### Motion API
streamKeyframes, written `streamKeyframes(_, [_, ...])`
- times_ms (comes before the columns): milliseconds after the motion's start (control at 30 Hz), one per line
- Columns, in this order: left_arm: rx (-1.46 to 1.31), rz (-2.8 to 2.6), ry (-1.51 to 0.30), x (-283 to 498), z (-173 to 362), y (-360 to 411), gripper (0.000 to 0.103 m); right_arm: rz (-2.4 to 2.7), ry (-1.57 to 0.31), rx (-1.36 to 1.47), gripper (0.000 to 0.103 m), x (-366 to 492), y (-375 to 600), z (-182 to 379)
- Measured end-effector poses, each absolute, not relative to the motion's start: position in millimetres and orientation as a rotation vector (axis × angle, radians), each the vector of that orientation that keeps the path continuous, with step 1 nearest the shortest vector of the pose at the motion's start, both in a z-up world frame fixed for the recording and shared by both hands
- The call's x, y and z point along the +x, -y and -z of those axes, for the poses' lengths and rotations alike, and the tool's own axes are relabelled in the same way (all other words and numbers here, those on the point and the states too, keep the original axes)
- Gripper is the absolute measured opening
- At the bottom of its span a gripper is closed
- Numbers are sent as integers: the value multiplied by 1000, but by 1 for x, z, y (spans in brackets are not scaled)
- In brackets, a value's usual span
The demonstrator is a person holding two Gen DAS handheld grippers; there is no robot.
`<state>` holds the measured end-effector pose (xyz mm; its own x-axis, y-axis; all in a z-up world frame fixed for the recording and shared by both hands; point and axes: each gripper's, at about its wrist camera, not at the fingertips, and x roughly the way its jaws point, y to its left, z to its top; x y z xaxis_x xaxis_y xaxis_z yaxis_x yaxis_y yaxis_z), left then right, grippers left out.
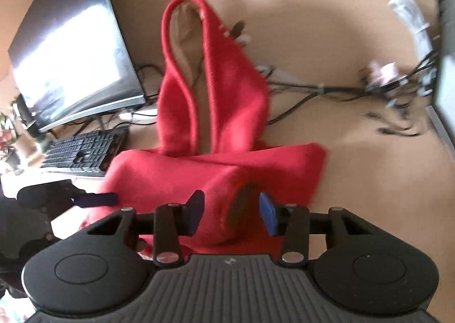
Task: Fold clothes
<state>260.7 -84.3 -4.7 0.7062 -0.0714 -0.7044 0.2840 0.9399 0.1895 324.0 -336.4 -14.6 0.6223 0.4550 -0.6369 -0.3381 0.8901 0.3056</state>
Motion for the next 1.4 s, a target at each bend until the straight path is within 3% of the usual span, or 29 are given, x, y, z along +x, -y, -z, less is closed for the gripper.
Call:
streamKeyframes(133, [302, 171, -790, 262, 8, 81, 65, -510, -822, 182, 41, 346, 323, 35])
streamKeyframes(200, [316, 156, -798, 266, 11, 82, 59, -551, -832, 193, 29, 352, 316, 41])
streamKeyframes(267, [335, 139, -803, 268, 14, 84, 44, -533, -811, 123, 20, 351, 305, 42])
streamKeyframes(367, [308, 127, -814, 275, 13, 82, 36, -525, -746, 90, 16, 344, 300, 30])
streamKeyframes(433, [253, 132, -822, 280, 6, 78, 23, -513, -671, 54, 16, 334, 302, 12])
streamKeyframes(567, [117, 184, -786, 286, -18, 73, 22, -433, -535, -117, 16, 315, 302, -13])
streamKeyframes(667, [122, 222, -774, 292, -19, 83, 22, -386, -584, -177, 16, 319, 303, 1])
streamKeyframes(767, [141, 245, -815, 298, -3, 92, 23, -341, -676, -185, 26, 325, 304, 20])
streamKeyframes(800, [143, 247, -830, 298, 3, 94, 25, -325, -683, -170, 40, 325, 308, 22])
streamKeyframes(833, [143, 248, -844, 299, 8, 95, 28, -309, -688, -153, 60, 324, 312, 24])
streamKeyframes(900, [132, 250, -849, 297, 10, 94, 31, -300, -655, -104, 83, 321, 320, 17])
streamKeyframes(967, [114, 260, -850, 295, 8, 92, 42, -338, -605, -39, 89, 317, 324, 3])
streamKeyframes(1033, [103, 265, -851, 294, 8, 91, 56, -405, -570, 31, 103, 316, 326, -9])
streamKeyframes(1233, [103, 235, -864, 287, 10, 95, 79, -570, -726, 212, 103, 339, 319, 14])
streamKeyframes(1333, [122, 202, -874, 284, 7, 94, 87, -492, -903, 342, 103, 363, 326, 52])
streamKeyframes(1400, [132, 177, -879, 284, 6, 92, 89, -495, -908, 421, 103, 366, 333, 59])
